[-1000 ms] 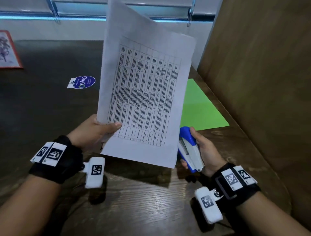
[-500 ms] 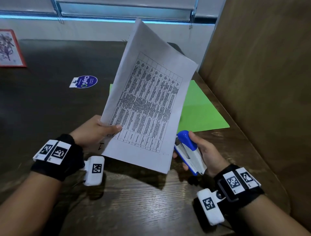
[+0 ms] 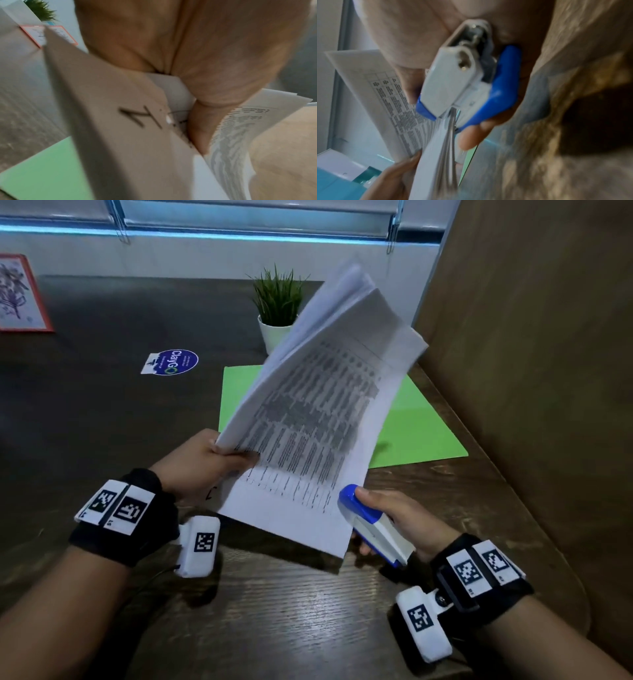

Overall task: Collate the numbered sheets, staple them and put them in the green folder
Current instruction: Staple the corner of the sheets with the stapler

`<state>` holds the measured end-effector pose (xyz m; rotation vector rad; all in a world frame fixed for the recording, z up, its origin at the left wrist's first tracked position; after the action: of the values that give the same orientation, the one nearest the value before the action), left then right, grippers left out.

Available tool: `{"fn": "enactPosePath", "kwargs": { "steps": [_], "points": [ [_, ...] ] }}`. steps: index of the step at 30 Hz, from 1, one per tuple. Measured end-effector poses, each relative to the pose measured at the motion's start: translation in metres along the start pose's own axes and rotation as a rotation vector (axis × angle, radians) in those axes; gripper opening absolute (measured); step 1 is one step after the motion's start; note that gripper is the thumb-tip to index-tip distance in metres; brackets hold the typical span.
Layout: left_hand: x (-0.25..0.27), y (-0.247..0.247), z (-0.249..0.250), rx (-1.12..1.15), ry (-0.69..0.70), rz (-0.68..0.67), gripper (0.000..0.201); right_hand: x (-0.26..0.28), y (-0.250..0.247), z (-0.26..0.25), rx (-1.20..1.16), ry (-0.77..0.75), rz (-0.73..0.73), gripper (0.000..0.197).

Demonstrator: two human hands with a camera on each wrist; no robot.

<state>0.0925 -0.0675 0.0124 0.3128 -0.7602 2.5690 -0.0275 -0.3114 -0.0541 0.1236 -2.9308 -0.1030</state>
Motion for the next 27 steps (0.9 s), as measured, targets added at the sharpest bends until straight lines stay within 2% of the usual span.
{"fn": "enactPosePath", "kwargs": {
  "steps": [6,10,15,27],
  "points": [
    [0.001,-0.013,-0.003,0.158,-0.052,0.106,0.02,0.001,0.023,0.011,-0.14,0.004,-0.089,0.053],
    [0.005,-0.013,-0.002,0.213,-0.054,0.118,0.02,0.0,0.029,0.009,-0.182,-0.055,-0.027,0.041],
    [0.007,-0.018,0.001,0.152,-0.065,0.114,0.023,0.002,0.027,0.009,-0.207,0.025,0.006,0.063],
    [0.007,-0.02,-0.001,0.125,-0.138,0.158,0.029,0.004,0.025,0.01,-0.295,0.078,-0.038,0.059]
  ]
}}
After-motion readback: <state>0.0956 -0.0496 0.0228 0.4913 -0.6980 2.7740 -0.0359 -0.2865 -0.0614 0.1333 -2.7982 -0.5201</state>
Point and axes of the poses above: each hand's wrist, its own x-axis away from the middle knuckle, its own y-axis out of the palm, z = x × y, the point moved 7 cm from there along -x, towards the middle knuckle, and after that the axes turned 12 degrees about -y, right-handed, at the moved point
